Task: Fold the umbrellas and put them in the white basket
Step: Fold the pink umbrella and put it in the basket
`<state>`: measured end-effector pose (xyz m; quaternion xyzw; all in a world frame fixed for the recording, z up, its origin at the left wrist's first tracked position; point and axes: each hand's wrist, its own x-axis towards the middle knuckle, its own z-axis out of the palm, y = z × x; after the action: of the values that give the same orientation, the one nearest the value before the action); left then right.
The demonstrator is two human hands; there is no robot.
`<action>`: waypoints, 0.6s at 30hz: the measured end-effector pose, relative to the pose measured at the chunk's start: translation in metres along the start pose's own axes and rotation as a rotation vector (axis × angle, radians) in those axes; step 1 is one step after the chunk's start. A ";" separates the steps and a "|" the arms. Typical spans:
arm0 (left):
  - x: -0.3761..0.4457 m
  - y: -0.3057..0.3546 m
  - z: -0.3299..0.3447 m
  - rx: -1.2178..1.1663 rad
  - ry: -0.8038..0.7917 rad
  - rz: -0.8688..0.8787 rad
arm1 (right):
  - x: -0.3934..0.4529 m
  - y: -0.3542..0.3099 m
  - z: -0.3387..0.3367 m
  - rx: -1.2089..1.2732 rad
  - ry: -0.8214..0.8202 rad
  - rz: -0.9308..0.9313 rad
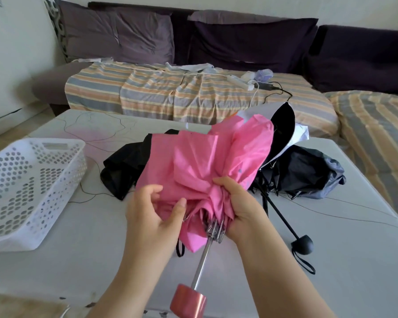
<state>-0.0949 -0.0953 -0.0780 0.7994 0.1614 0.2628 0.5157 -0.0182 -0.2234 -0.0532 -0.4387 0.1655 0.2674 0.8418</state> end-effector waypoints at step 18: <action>-0.010 0.008 0.005 -0.362 -0.428 -0.309 | 0.016 0.019 0.000 -0.023 0.075 -0.011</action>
<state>-0.0999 -0.1081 -0.0748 0.6977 0.1195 0.0317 0.7057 -0.0162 -0.2094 -0.0735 -0.4590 0.1911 0.2480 0.8314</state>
